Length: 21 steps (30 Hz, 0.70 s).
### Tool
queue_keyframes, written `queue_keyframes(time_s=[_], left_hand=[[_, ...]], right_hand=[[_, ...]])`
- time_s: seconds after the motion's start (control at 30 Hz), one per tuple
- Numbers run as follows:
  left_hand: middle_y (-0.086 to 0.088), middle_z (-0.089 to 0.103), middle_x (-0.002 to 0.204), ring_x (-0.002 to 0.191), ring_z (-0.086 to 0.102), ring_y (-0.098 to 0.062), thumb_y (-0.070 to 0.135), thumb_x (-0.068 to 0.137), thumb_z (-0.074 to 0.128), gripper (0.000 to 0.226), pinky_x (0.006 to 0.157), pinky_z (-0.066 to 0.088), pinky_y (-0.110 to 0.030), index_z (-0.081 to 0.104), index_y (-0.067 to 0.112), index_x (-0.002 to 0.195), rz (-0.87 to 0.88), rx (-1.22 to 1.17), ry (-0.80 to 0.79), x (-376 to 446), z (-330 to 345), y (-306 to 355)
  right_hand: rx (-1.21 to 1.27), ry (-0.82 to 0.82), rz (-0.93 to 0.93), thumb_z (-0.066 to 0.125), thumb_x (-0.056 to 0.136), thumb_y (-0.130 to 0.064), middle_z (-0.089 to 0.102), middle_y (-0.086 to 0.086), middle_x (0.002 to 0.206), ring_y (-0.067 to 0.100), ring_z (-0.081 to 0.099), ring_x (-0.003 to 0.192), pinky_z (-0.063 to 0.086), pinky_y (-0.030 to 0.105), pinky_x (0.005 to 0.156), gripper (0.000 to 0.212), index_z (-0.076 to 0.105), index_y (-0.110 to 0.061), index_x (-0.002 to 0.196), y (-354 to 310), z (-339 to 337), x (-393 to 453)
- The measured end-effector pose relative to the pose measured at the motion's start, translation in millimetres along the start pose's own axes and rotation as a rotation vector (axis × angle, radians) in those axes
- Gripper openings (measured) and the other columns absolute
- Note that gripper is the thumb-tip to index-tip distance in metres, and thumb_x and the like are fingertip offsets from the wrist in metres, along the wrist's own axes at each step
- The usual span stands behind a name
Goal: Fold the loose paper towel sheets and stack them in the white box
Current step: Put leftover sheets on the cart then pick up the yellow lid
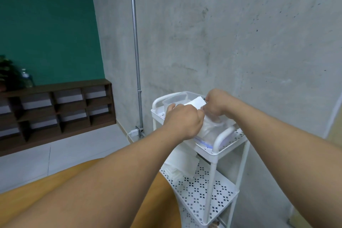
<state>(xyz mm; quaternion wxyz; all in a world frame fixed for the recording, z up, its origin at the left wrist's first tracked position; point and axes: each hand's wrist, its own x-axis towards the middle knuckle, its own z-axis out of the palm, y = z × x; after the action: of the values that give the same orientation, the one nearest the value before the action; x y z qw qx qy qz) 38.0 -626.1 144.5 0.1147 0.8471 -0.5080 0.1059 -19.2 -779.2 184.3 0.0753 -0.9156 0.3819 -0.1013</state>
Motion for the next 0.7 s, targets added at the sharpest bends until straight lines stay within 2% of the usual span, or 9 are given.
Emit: queue_keyframes(time_s=[0.1, 0.23, 0.27, 0.3, 0.37, 0.4, 0.47, 0.6, 0.7], left_hand=[[0.001, 0.040, 0.072, 0.092, 0.048, -0.036, 0.020, 0.113, 0.028, 0.045, 0.111, 0.037, -0.050, 0.030, 0.020, 0.068, -0.004, -0.022, -0.006, -2, -1, 0], [0.000, 0.054, 0.075, 0.089, 0.052, -0.031, 0.031, 0.114, 0.031, 0.046, 0.115, 0.038, -0.053, 0.048, 0.018, 0.073, -0.028, -0.182, 0.012, -7, -1, -5], [-0.002, 0.064, 0.084, 0.095, 0.059, -0.032, 0.034, 0.114, 0.036, 0.043, 0.112, 0.041, -0.051, 0.059, 0.017, 0.082, -0.029, -0.314, 0.058, -12, -3, -7], [-0.005, 0.073, 0.104, 0.108, 0.064, -0.032, 0.036, 0.114, 0.041, 0.035, 0.110, 0.045, -0.047, 0.068, 0.016, 0.104, -0.031, -0.435, 0.103, -18, -5, -9], [-0.002, 0.063, 0.152, 0.135, 0.059, -0.026, 0.038, 0.113, 0.050, 0.044, 0.106, 0.045, -0.036, 0.053, 0.023, 0.155, -0.048, -0.583, 0.185, -31, -14, -15], [0.002, 0.052, 0.163, 0.142, 0.054, -0.022, 0.038, 0.112, 0.053, 0.056, 0.104, 0.042, -0.032, 0.039, 0.027, 0.165, -0.054, -0.620, 0.228, -37, -21, -19], [0.006, 0.040, 0.172, 0.153, 0.043, -0.018, 0.038, 0.109, 0.059, 0.071, 0.109, 0.038, -0.031, 0.024, 0.032, 0.171, -0.077, -0.674, 0.333, -48, -37, -27], [0.011, 0.015, 0.180, 0.164, 0.024, -0.014, 0.031, 0.105, 0.066, 0.090, 0.118, 0.025, -0.027, 0.009, 0.032, 0.175, -0.163, -0.787, 0.464, -84, -77, -54], [0.009, 0.019, 0.180, 0.163, 0.026, -0.014, 0.028, 0.100, 0.072, 0.098, 0.116, 0.026, -0.027, 0.008, 0.033, 0.174, -0.225, -0.833, 0.493, -126, -104, -87]], right_hand=[[0.129, 0.071, -0.022, 0.080, 0.091, -0.024, 0.078, 0.013, 0.109, 0.034, 0.075, 0.101, 0.061, 0.036, 0.086, 0.027, 0.076, -0.006, 0.111, 0, 2, -1], [0.293, 0.154, -0.030, 0.082, 0.091, -0.015, 0.073, 0.007, 0.125, 0.030, 0.071, 0.112, 0.056, 0.033, 0.089, 0.042, 0.069, -0.016, 0.130, -2, -1, -9], [0.332, 0.184, -0.040, 0.082, 0.090, -0.015, 0.072, 0.007, 0.127, 0.029, 0.071, 0.112, 0.056, 0.034, 0.090, 0.045, 0.067, -0.017, 0.133, -4, -4, -12], [0.360, 0.219, -0.057, 0.082, 0.091, -0.016, 0.072, 0.006, 0.127, 0.028, 0.071, 0.111, 0.056, 0.034, 0.090, 0.047, 0.066, -0.018, 0.135, -6, -8, -15], [0.372, 0.304, -0.114, 0.080, 0.093, -0.017, 0.072, 0.003, 0.125, 0.024, 0.069, 0.107, 0.052, 0.031, 0.088, 0.049, 0.064, -0.020, 0.139, -14, -23, -25], [0.360, 0.343, -0.153, 0.078, 0.095, -0.017, 0.072, 0.001, 0.123, 0.022, 0.067, 0.105, 0.049, 0.030, 0.086, 0.048, 0.064, -0.021, 0.140, -21, -31, -33], [0.320, 0.400, -0.238, 0.074, 0.098, -0.017, 0.071, -0.003, 0.123, 0.021, 0.065, 0.105, 0.045, 0.030, 0.084, 0.046, 0.062, -0.024, 0.142, -38, -46, -52], [0.271, 0.438, -0.394, 0.072, 0.099, -0.019, 0.071, -0.005, 0.120, 0.025, 0.067, 0.112, 0.054, 0.038, 0.092, 0.047, 0.060, -0.028, 0.144, -81, -63, -98], [0.282, 0.408, -0.524, 0.074, 0.099, -0.019, 0.072, -0.008, 0.117, 0.024, 0.068, 0.109, 0.057, 0.043, 0.094, 0.050, 0.059, -0.030, 0.146, -118, -60, -137]])
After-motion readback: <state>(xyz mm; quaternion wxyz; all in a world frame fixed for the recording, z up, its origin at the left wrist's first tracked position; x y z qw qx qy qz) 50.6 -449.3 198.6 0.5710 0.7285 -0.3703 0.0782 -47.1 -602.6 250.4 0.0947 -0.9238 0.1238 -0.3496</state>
